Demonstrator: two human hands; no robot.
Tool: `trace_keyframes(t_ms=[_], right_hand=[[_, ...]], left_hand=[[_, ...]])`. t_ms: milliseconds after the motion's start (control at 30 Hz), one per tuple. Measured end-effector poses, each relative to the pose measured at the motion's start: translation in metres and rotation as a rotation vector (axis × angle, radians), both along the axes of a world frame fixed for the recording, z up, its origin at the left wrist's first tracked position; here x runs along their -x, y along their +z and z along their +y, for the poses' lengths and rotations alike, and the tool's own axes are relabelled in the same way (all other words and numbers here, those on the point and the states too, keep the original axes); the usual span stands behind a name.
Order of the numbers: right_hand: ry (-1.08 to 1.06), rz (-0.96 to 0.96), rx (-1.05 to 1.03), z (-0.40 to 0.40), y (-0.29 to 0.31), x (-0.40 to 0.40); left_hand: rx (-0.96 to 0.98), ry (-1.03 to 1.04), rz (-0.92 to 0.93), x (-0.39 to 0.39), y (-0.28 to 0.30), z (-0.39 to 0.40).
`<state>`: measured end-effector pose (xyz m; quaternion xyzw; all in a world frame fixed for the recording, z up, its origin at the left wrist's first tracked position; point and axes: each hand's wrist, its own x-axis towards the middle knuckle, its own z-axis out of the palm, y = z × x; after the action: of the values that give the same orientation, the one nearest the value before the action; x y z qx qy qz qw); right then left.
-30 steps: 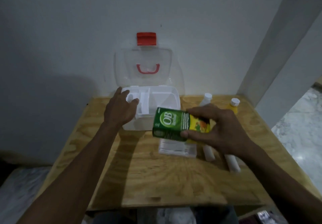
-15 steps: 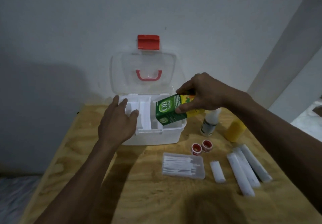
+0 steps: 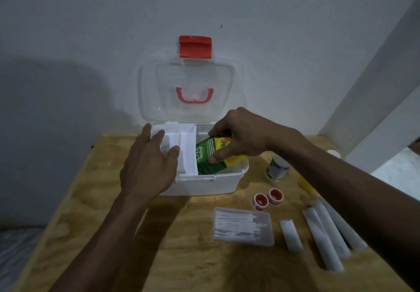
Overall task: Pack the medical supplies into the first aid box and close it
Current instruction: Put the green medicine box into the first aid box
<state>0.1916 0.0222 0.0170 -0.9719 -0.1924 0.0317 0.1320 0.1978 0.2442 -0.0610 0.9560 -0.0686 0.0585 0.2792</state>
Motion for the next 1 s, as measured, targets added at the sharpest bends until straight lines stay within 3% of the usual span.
trace_keyframes(t_ms=[600,867,1000], right_hand=[[0.017,0.023,-0.001,0.008,-0.025,-0.003],[0.04,-0.011,0.2,0.015,-0.038,-0.005],[0.025,0.06,0.232,0.018,-0.038,-0.003]], left_hand=[[-0.011,0.0,0.024,0.0,0.002,0.0],[-0.006,0.001,0.017,0.001,0.003,0.0],[-0.009,0.005,0.022,0.001,0.004,0.0]])
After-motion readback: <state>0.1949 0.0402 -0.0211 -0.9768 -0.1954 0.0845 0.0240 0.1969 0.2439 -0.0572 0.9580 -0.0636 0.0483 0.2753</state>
